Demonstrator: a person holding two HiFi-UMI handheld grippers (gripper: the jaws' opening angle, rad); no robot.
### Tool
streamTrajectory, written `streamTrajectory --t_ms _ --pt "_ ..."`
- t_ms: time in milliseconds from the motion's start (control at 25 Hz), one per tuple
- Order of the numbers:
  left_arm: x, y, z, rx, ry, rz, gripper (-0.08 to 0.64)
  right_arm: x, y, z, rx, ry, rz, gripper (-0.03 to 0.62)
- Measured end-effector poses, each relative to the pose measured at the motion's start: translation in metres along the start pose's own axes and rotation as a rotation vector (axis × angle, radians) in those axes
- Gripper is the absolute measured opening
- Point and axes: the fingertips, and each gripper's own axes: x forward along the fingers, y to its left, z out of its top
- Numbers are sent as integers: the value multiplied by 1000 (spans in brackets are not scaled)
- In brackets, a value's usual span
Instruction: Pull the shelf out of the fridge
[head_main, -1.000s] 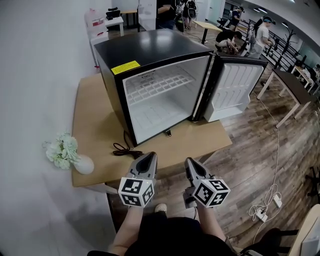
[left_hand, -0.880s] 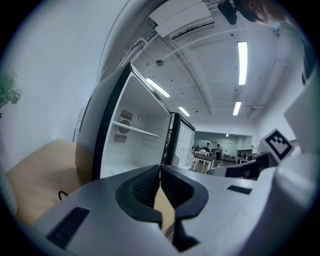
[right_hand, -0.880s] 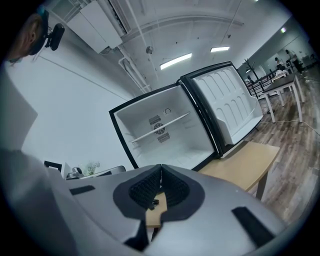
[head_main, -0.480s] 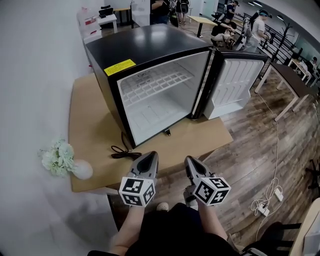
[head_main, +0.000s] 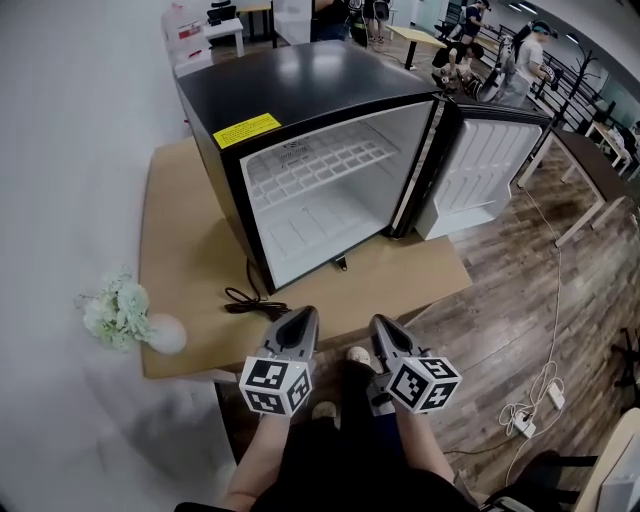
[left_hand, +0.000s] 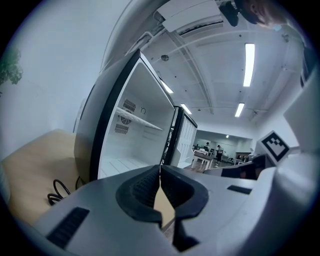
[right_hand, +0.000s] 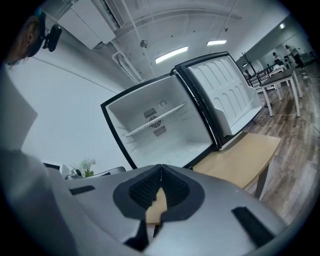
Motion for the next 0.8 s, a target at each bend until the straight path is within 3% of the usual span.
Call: streamTrajectory --t_ms 280,800 --pt "29 15 15 -22 -28 52 6 29 -12 24 -5 10 46 -8" --pt "86 25 35 -80 -55 75 6 77 -46 65 34 21 88 -8"
